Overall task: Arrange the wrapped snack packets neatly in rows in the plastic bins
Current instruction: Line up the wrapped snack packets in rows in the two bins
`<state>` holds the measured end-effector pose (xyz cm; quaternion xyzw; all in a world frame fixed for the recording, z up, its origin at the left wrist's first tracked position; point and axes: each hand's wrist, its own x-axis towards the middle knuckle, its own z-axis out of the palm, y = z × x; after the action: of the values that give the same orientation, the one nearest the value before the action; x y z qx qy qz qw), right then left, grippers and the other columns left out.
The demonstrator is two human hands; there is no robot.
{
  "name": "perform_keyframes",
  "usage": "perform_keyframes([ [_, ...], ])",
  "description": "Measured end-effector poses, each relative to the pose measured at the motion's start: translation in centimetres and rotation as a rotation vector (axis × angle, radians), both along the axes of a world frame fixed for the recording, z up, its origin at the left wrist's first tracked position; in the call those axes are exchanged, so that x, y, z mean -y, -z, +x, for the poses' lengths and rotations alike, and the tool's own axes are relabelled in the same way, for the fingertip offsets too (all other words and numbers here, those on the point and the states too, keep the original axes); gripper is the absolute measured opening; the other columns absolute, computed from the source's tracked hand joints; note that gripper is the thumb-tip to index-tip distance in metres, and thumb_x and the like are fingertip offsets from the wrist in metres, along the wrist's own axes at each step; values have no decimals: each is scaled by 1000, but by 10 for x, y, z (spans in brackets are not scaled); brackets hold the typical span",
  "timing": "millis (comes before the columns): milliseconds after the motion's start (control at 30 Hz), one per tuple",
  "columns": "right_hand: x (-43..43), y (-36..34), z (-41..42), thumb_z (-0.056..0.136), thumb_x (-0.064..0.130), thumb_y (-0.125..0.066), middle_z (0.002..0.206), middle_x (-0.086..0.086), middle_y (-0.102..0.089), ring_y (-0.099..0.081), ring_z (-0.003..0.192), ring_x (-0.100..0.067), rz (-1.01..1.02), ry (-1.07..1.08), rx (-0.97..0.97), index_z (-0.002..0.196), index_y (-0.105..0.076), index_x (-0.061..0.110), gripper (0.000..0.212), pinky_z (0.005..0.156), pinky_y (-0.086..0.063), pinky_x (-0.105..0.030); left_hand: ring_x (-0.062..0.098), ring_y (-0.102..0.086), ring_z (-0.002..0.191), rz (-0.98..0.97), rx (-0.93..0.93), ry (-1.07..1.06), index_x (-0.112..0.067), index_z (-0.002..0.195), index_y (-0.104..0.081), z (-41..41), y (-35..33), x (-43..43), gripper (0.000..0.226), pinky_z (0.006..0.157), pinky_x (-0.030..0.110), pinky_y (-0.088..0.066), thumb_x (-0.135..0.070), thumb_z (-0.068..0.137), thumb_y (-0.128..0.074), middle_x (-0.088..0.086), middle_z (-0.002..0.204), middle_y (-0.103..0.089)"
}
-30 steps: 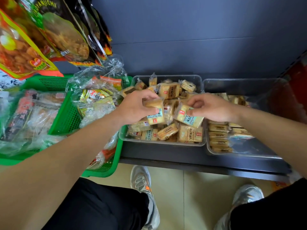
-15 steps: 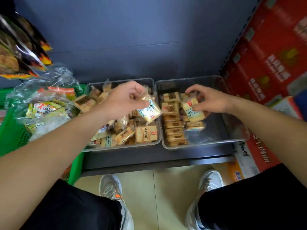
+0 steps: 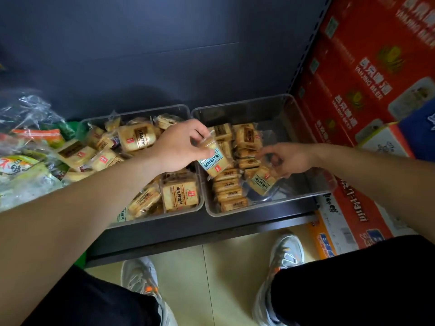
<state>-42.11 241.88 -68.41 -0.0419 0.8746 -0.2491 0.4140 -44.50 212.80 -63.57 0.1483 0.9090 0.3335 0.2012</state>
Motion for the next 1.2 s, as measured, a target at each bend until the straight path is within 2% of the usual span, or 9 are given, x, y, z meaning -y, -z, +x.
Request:
perform_keyframes([
  [167,-7,24,7,92,-8,-58,92,8,-55,-58,80,-12,65,-94,-36,112,-55,22,36,58,-45,-14,-4,-59,93,-14,26,29,-27,117,-61,-2,6,-3,36,67,12,-39,-32,86,-80,-14,110,-66],
  [300,-4,44,13,90,14,-60,83,12,-50,-55,83,-18,357,-322,-233,84,-43,31,25,63,-42,-31,-1,-61,91,-24,37,29,-26,117,-60,-5,11,-9,38,70,16,-48,-32,85,-80,-13,110,-67],
  [400,2,33,9,90,25,-63,90,10,-51,-54,88,-17,493,-353,-332,94,-51,33,15,64,-40,-29,6,-65,96,-9,62,34,-26,117,-59,-5,17,-18,38,78,25,-57,-26,85,-80,-9,113,-66],
  [500,1,16,1,89,25,-67,104,1,-60,-61,99,-22,498,-273,-324,111,-65,31,23,72,-47,-30,9,-62,103,-39,60,73,-26,127,-60,-3,19,-31,44,75,12,-41,-20,87,-77,-10,119,-64],
  [633,-2,-7,-8,90,24,-68,101,8,-64,-63,105,-18,240,-47,-285,108,-65,30,19,87,-52,-30,12,-62,106,-12,126,87,-30,130,-62,0,20,-45,47,85,24,-46,-17,87,-76,-9,119,-64],
  [767,13,-30,-13,91,22,-74,112,7,-67,-67,100,-12,-277,230,-231,132,-58,26,45,77,-55,-23,-2,-66,92,67,173,79,-38,115,-65,0,21,-55,39,78,15,-44,-19,85,-81,-14,107,-69],
  [900,23,-27,-12,87,28,-80,114,-6,-69,-70,99,-23,-292,165,-222,135,-59,22,53,82,-61,-40,-8,-68,87,175,194,3,-35,115,-65,0,21,-64,43,85,16,-50,-23,79,-86,-13,103,-72],
  [1067,10,-25,-14,91,9,-72,109,-10,-72,-75,88,-14,-493,338,-110,116,-64,8,26,73,-60,-23,-3,-69,89,172,274,-29,-28,122,-61,5,31,-72,50,84,21,-50,-25,78,-86,-13,104,-73],
  [1200,-4,-27,-13,90,6,-73,110,-6,-74,-74,97,-17,-464,343,-21,117,-58,16,32,85,-60,-32,-4,-65,94,153,276,-3,-28,123,-62,6,36,-79,45,75,12,-43,-28,83,-82,-13,107,-71],
])
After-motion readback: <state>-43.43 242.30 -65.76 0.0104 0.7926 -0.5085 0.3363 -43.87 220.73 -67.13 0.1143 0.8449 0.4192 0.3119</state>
